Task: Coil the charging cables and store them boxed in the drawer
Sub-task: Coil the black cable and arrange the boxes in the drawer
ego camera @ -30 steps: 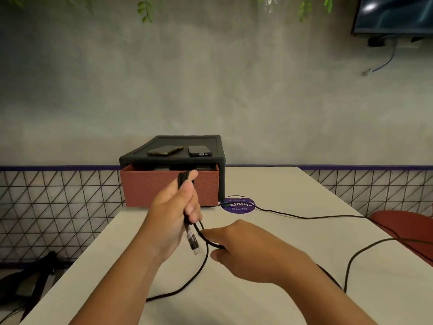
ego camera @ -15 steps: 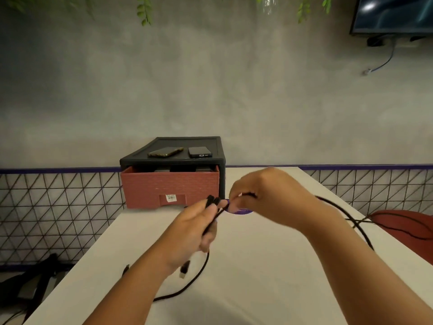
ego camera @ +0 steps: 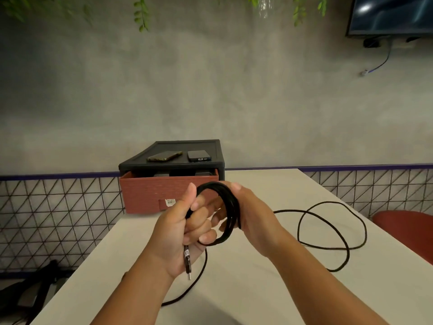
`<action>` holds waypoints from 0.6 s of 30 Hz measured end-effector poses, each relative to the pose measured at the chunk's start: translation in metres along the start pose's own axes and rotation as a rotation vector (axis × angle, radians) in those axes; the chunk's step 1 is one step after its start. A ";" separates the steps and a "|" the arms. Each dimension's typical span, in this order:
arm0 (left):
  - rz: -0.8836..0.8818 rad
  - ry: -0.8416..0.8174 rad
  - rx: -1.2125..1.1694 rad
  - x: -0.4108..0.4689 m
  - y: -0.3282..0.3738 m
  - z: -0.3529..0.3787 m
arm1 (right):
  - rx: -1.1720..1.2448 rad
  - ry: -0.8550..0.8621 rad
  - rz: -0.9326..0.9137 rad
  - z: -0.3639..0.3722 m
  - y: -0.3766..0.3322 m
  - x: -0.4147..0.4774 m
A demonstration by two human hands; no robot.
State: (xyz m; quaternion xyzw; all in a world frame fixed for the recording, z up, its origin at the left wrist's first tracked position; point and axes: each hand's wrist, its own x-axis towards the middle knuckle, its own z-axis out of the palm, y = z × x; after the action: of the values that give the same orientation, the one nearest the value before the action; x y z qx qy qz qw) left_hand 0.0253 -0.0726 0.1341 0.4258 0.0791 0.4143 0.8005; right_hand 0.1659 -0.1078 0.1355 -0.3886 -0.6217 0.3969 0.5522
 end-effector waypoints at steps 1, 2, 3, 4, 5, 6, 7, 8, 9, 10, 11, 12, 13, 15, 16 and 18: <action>0.017 0.047 0.037 0.000 0.000 0.002 | -0.035 0.002 -0.001 0.001 -0.002 0.001; 0.039 0.085 0.078 0.001 -0.001 0.002 | -0.147 0.021 -0.009 0.003 -0.004 0.001; 0.061 0.114 0.125 0.001 -0.001 0.003 | -0.311 0.060 -0.011 0.005 -0.004 0.002; 0.080 0.129 0.169 0.000 -0.002 0.004 | -0.471 0.106 -0.004 0.006 -0.005 0.003; 0.090 0.127 0.197 0.000 -0.003 0.003 | -0.603 0.145 -0.005 0.006 -0.005 0.004; 0.089 0.112 0.209 0.000 -0.004 0.001 | -0.715 0.171 -0.023 0.005 -0.003 0.004; 0.075 0.092 0.218 0.000 -0.004 0.000 | -0.818 0.190 -0.052 0.004 -0.001 0.004; 0.050 0.069 0.223 -0.001 -0.004 -0.002 | -0.903 0.205 -0.078 0.002 0.002 0.005; 0.020 0.044 0.224 -0.002 -0.002 -0.004 | -0.951 0.215 -0.096 0.000 0.005 0.005; -0.009 0.023 0.224 -0.002 -0.001 -0.007 | -0.964 0.213 -0.110 0.000 0.007 0.005; -0.032 0.013 0.225 -0.003 0.001 -0.008 | -0.957 0.201 -0.128 0.001 0.010 0.005; -0.048 0.011 0.223 -0.003 0.002 -0.009 | -0.936 0.184 -0.147 0.002 0.013 0.005; -0.057 0.012 0.217 -0.004 0.002 -0.008 | -0.902 0.160 -0.160 0.004 0.015 0.005; -0.042 0.017 0.148 -0.006 0.003 -0.008 | -0.801 0.117 -0.170 0.002 0.018 0.005; -0.024 0.007 0.067 -0.006 0.005 -0.013 | -0.748 0.125 -0.184 -0.002 0.020 0.005; -0.018 -0.159 -0.141 -0.001 0.009 -0.027 | -0.668 0.220 -0.220 -0.014 0.025 0.006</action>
State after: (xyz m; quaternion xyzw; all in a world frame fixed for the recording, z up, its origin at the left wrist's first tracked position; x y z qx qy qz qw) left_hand 0.0062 -0.0535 0.1237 0.3993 -0.0103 0.3767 0.8358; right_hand 0.1801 -0.0920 0.1158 -0.5187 -0.6919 0.0661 0.4979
